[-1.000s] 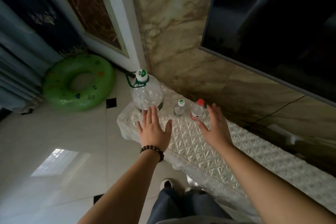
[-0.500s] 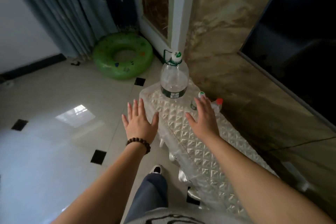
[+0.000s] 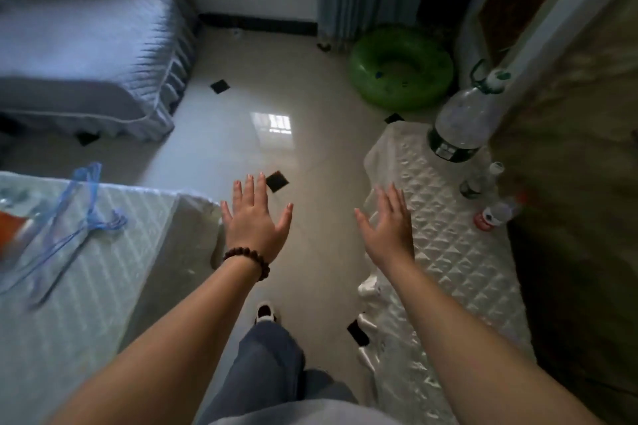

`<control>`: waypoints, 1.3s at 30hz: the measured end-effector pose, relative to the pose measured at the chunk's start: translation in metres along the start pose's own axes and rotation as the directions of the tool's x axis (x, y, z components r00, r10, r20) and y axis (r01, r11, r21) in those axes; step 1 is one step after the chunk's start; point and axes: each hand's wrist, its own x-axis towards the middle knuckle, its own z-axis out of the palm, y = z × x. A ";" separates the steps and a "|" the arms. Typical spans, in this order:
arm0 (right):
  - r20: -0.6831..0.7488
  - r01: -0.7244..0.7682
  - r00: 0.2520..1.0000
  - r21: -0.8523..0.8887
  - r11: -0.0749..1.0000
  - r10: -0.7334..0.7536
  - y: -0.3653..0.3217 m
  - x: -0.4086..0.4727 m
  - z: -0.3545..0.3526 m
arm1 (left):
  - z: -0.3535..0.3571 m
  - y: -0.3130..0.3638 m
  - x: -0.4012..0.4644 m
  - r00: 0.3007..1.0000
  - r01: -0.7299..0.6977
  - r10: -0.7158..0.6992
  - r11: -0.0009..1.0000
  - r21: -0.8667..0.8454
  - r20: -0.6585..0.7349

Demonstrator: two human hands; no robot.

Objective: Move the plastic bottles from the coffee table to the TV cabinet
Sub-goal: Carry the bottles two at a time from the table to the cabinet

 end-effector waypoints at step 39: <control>0.740 0.833 0.196 0.221 0.508 -0.643 -0.394 -0.529 0.367 | -0.098 -0.548 -0.571 0.135 0.875 -0.968 0.216 -0.434 -0.210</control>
